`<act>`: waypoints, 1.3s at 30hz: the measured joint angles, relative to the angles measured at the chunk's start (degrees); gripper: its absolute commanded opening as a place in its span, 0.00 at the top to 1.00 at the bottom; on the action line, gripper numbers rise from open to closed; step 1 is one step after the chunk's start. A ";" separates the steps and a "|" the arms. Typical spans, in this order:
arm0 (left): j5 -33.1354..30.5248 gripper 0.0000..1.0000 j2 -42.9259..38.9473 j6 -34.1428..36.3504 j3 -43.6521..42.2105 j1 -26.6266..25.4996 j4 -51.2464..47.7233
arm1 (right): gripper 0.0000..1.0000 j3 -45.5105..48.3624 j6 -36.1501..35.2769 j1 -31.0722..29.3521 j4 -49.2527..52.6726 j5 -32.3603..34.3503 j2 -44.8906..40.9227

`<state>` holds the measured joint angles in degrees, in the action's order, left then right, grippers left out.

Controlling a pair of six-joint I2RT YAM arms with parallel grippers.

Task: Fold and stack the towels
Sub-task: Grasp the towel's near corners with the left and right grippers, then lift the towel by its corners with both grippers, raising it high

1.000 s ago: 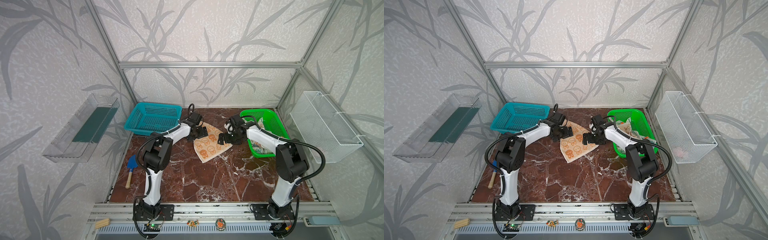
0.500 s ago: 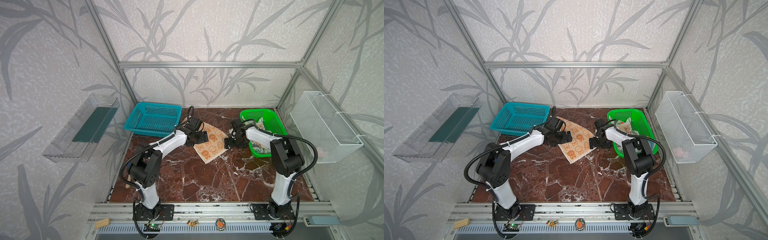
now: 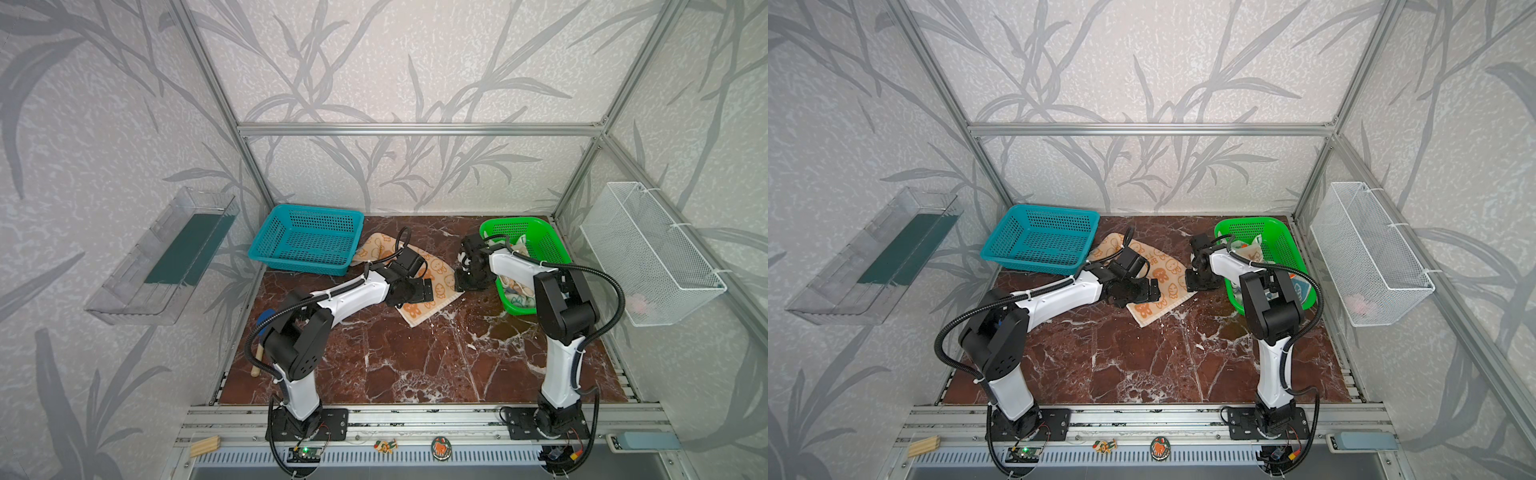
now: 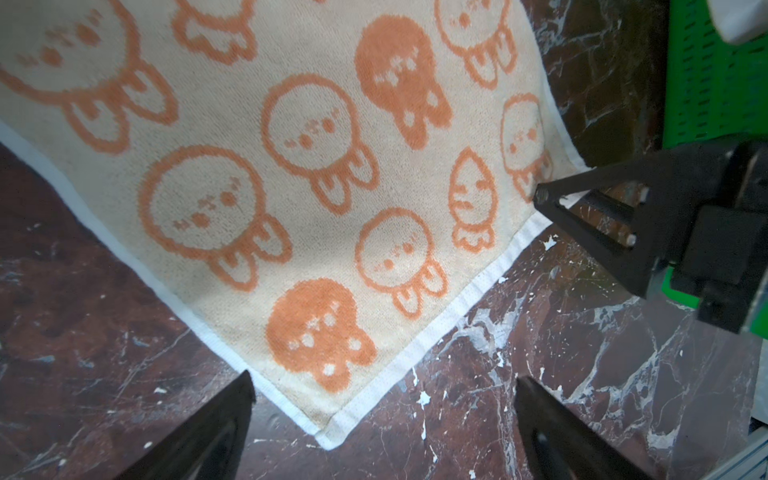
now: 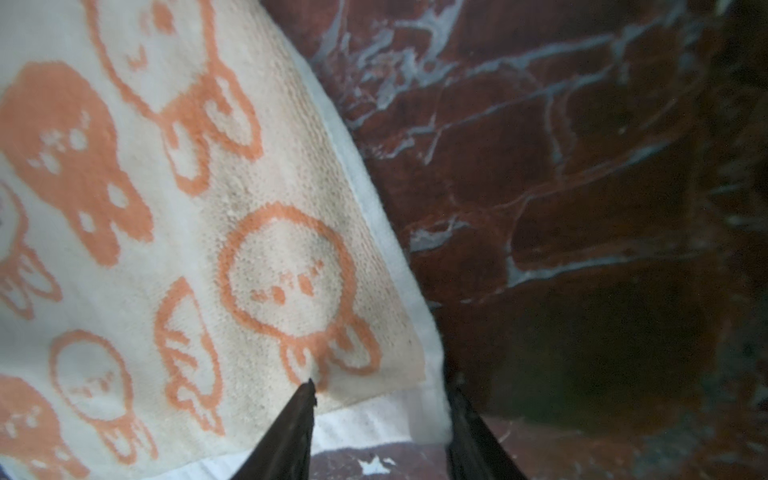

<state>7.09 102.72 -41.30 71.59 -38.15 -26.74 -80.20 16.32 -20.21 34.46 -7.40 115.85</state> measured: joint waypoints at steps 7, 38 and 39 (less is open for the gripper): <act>-0.94 0.01 -0.87 0.76 -5.62 0.11 -3.06 | 0.94 1.05 1.90 -2.19 -1.31 -2.69 0.00; -5.18 0.23 -9.35 -4.13 -17.64 8.22 -4.87 | 0.99 0.24 8.96 -9.38 -5.92 -10.75 0.85; -5.18 0.28 -8.96 -4.31 -17.68 8.22 -4.55 | 0.99 0.26 8.96 -9.38 -5.95 -10.75 0.85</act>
<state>1.91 93.76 -45.60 53.91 -29.93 -31.29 -79.94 25.28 -29.58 28.51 -18.15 116.71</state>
